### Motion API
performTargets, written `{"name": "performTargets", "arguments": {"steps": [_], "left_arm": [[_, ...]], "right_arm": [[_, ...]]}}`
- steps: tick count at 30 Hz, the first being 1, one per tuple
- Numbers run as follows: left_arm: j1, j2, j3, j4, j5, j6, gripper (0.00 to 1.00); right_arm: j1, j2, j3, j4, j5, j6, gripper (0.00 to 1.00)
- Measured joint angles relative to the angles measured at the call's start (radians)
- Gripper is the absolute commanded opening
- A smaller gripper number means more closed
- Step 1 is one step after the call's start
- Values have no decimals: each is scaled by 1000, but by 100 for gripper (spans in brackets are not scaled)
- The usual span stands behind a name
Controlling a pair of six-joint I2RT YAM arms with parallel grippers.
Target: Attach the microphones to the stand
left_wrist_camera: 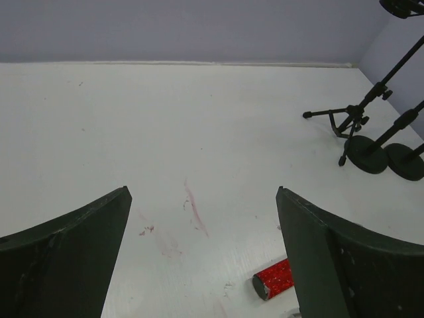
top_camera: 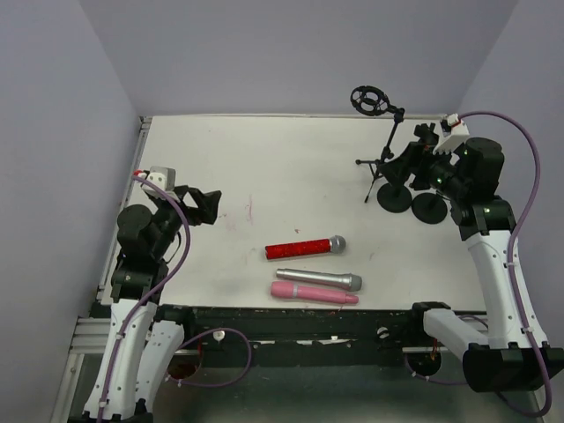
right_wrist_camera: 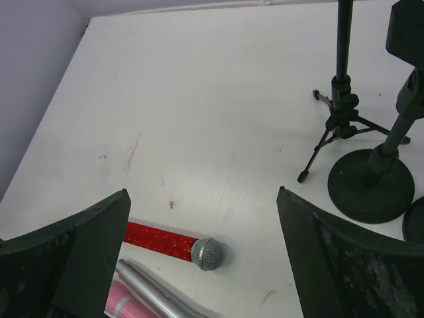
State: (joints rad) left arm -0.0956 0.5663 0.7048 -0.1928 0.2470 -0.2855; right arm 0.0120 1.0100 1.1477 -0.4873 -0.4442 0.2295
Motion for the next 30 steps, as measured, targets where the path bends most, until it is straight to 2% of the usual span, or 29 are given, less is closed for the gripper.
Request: {"name": "performTargets", "arguments": {"steps": [4,7,12,15,20,23,30], "left_arm": [[0,3,0,13,74,-1,99],[-2,20,0,29,154,-2,99],[-50,110,21,8,260,0,99],[-153,200,97,-71,267,37,99],[-439,431,320,-267,150,174,99],[-536,557,391,-344,87,267,99],[-706,921,572,-498,15,496,86]], "right_arm": [[0,13,0,0,-32,-2,100],[-1,24,-10,2,-111,-51,100],[0,34,-65,-29,-356,-317,100],[4,47,-116,-75,-481,-502,100],[8,62,-230,-127,-617,-711,100],[8,94,-284,-153,-651,-779,100],[8,121,-286,-168,-651,-826,100]]}}
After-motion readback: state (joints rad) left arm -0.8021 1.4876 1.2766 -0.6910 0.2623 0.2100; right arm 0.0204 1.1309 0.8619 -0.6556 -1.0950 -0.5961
